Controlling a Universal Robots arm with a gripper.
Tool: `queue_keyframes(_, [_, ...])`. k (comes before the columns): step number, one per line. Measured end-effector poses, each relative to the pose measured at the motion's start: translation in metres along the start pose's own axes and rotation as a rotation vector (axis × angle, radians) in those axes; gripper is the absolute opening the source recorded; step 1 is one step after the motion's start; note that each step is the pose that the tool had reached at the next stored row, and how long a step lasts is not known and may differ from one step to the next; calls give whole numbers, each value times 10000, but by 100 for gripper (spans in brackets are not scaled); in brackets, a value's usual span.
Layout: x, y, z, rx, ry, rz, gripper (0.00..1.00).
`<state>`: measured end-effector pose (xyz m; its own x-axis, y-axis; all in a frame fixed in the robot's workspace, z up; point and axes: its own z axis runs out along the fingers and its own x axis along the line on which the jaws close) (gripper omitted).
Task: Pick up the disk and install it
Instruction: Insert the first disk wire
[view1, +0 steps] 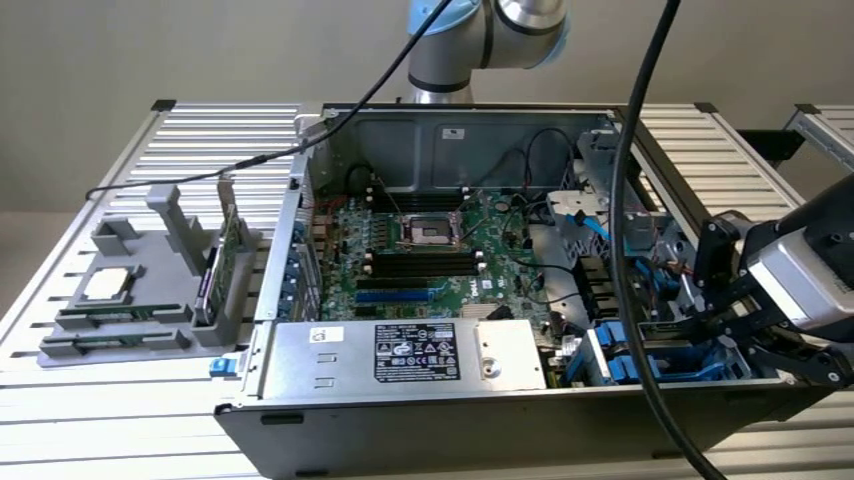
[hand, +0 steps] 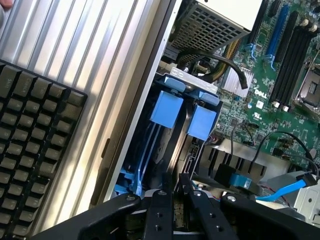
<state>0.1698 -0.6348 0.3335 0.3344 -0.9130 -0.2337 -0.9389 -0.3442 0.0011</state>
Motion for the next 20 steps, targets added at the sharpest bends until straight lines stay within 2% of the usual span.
queue_keyframes(5, [-46, 2, -45, 3, 3, 1, 18])
queue_keyframes(11, [-127, 12, -25, 59, 30, -5, 18])
queue_keyframes(14, [-138, 22, -23, 59, 58, -5, 18])
queue_keyframes(20, [-147, 38, -22, 56, 71, 3, 18])
